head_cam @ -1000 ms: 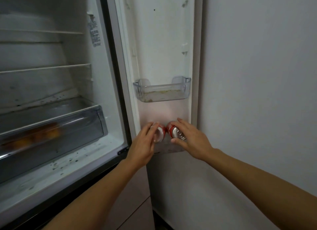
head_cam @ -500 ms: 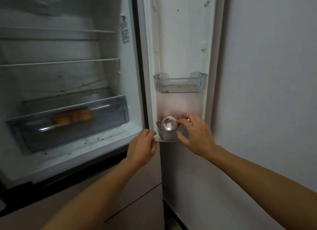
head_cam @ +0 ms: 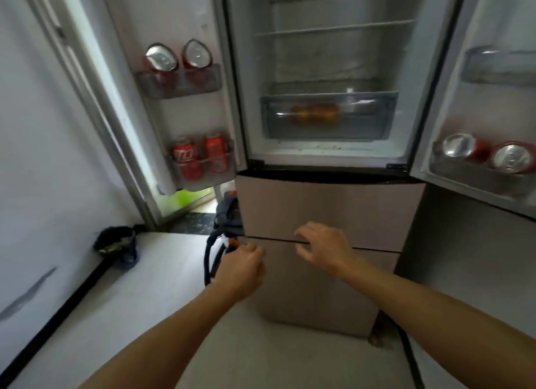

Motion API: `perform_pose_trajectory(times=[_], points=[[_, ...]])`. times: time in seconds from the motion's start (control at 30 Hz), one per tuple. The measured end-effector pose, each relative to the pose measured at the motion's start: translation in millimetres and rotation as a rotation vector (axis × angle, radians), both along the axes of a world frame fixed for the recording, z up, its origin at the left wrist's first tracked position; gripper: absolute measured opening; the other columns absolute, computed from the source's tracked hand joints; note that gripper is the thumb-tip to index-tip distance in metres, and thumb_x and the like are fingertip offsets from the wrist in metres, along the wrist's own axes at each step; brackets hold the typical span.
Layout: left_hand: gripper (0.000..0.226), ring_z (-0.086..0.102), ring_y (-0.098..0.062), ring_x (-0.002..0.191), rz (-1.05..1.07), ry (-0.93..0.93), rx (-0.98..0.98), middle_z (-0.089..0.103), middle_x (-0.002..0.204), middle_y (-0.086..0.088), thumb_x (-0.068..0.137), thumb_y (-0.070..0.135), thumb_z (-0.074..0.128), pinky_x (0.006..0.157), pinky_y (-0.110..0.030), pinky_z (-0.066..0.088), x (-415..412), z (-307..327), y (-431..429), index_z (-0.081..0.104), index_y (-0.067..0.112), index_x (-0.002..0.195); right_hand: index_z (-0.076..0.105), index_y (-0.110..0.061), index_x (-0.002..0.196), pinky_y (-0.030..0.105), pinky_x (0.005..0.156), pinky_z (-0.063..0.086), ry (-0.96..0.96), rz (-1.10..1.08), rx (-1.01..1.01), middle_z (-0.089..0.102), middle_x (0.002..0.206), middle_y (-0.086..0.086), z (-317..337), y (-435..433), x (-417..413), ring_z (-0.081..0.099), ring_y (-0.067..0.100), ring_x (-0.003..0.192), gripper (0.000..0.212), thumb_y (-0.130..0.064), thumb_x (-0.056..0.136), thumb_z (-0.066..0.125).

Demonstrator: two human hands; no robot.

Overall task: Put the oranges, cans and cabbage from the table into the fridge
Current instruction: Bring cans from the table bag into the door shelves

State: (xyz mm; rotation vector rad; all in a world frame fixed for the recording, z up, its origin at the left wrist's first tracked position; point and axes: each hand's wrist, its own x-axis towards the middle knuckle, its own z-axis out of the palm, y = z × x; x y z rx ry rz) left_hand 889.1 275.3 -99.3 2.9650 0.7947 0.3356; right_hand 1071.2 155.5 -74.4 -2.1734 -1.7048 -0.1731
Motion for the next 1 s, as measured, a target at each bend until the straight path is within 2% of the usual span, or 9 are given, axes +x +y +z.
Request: perform_pose_trajectory(times=[0.17,0.3,0.53,0.63,0.7,0.8,0.87,1.0], points=[[0.032,0.057,-0.023,0.104,0.351,0.072,0.0,0.059,0.116,0.0,0.095,0.033,0.045,0.08,-0.036,0.05,-169.2,-10.8,-14.2,0.054,0.022,0.124,0.062,-0.024,0.113,0.032,0.075,0.045,0.026,0.328,-0.005,0.063,0.112,-0.002,-14.3,48.1,-138.5,0.059,0.02,0.103,0.028,-0.037,0.089,0.055],[0.031,0.058,-0.021,0.1,0.584,0.048,0.015,0.06,0.112,0.0,0.096,0.035,0.043,0.079,-0.036,0.049,-301.3,-12.2,-37.3,0.056,0.02,0.12,0.061,-0.024,0.118,0.033,0.077,0.049,0.037,0.547,-0.012,0.064,0.113,-0.003,-15.3,71.3,-258.3,0.061,0.019,0.102,0.033,-0.039,0.089,0.053],[0.023,0.06,-0.013,0.087,0.896,0.016,-0.039,0.061,0.102,0.003,0.095,0.035,0.047,0.075,-0.031,0.054,-522.7,-9.4,-119.8,0.059,0.022,0.108,0.058,-0.028,0.121,0.027,0.083,0.044,-0.01,0.847,0.005,0.062,0.116,-0.008,-14.1,68.9,-488.1,0.058,0.014,0.105,0.034,-0.042,0.091,0.052],[0.024,0.06,-0.015,0.096,0.985,0.077,-0.037,0.061,0.108,0.002,0.095,0.033,0.047,0.077,-0.027,0.05,-619.6,-2.7,-163.0,0.06,0.021,0.11,0.057,-0.028,0.123,0.025,0.085,0.046,-0.017,0.952,-0.005,0.061,0.12,-0.009,-18.3,50.8,-596.5,0.058,0.012,0.105,0.034,-0.042,0.093,0.052],[0.027,0.057,-0.016,0.103,1.071,0.114,-0.039,0.06,0.113,0.002,0.095,0.032,0.045,0.078,-0.027,0.045,-679.0,0.9,-189.6,0.059,0.02,0.116,0.058,-0.028,0.119,0.024,0.083,0.05,-0.025,1.02,-0.021,0.062,0.115,-0.009,-20.4,38.1,-662.9,0.06,0.01,0.099,0.03,-0.043,0.093,0.053],[0.027,0.055,-0.017,0.101,1.193,0.123,-0.076,0.058,0.112,0.001,0.097,0.031,0.042,0.073,-0.027,0.04,-754.6,1.5,-223.5,0.056,0.019,0.116,0.058,-0.029,0.107,0.022,0.076,0.049,-0.045,1.141,-0.053,0.063,0.105,-0.011,-17.9,23.3,-746.8,0.059,0.009,0.09,0.02,-0.041,0.092,0.053],[0.027,0.054,-0.017,0.102,1.248,0.11,-0.095,0.057,0.112,0.001,0.097,0.03,0.041,0.073,-0.027,0.037,-795.1,-2.2,-240.2,0.055,0.018,0.116,0.057,-0.028,0.11,0.022,0.075,0.046,-0.054,1.197,-0.078,0.06,0.105,-0.011,-16.3,18.5,-792.9,0.058,0.009,0.091,0.021,-0.039,0.092,0.052],[0.027,0.057,-0.019,0.103,1.371,0.087,-0.126,0.06,0.114,0.001,0.095,0.032,0.041,0.083,-0.032,0.047,-861.0,-15.1,-261.0,0.056,0.019,0.114,0.057,-0.028,0.11,0.026,0.072,0.047,-0.072,1.286,-0.11,0.058,0.101,-0.011,-22.6,25.2,-873.7,0.059,0.013,0.093,0.024,-0.041,0.091,0.049]])
